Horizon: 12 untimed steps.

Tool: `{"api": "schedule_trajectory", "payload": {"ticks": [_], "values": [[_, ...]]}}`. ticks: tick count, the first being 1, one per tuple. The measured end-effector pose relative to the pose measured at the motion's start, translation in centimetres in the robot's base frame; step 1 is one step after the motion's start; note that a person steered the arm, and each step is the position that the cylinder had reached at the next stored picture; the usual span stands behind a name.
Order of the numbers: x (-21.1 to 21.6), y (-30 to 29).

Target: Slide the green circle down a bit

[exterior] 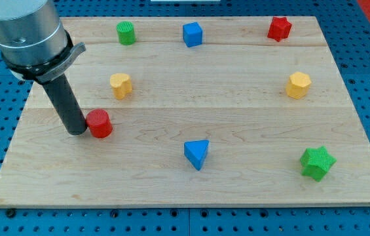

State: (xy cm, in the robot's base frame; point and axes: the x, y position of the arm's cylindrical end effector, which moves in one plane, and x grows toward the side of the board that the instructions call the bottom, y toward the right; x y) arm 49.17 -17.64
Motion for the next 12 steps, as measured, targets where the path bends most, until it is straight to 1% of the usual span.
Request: {"api": "schedule_trajectory", "payload": {"ticks": [2,4,6,8,9,11,12], "values": [[0.0,3.8],[-0.3,3.9],[-7.6,0.8],[-8.8,0.0],[-13.3,0.0],[-23.9,0.0],[-27.4,0.0]]}}
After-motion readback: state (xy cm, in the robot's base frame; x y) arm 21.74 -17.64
